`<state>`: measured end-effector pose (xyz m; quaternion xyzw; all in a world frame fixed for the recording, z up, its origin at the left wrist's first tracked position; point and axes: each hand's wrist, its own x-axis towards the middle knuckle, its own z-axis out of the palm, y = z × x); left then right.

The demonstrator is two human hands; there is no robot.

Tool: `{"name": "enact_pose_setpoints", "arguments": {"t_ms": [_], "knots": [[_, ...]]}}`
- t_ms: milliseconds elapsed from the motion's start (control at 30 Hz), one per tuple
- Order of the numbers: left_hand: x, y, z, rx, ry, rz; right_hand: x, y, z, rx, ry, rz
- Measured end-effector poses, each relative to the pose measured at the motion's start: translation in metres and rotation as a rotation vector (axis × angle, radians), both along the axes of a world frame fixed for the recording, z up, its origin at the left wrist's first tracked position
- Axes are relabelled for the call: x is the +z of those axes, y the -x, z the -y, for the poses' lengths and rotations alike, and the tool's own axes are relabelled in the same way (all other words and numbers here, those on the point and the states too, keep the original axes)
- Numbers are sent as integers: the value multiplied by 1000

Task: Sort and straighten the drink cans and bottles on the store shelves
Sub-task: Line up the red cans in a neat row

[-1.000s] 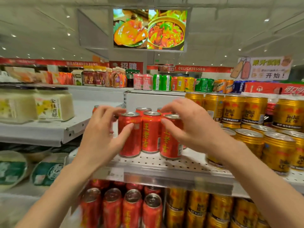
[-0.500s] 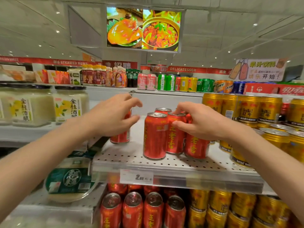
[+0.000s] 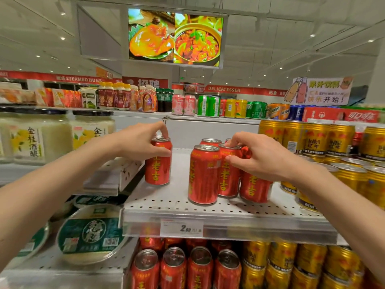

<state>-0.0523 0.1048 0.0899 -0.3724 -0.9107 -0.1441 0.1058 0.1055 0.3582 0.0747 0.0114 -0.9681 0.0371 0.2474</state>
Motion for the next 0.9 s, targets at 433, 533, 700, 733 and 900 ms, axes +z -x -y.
{"name": "enact_pose_setpoints", "arguments": {"t_ms": [433,533,700,733,900], "knots": [[-13,-27,33,-157,-185,148,11,-5,12,5,3,-41],[-13,-22,32,-166,-232,187,9,-3,35,70,29,-76],[-14,-14,32,-193,-270,206,5,9,56,80,-72,11],[-14,-13,33,-197,-277,209,6,11,55,97,-36,10],[-16,-8,32,-211,-306,218,14,24,58,182,59,50]]}}
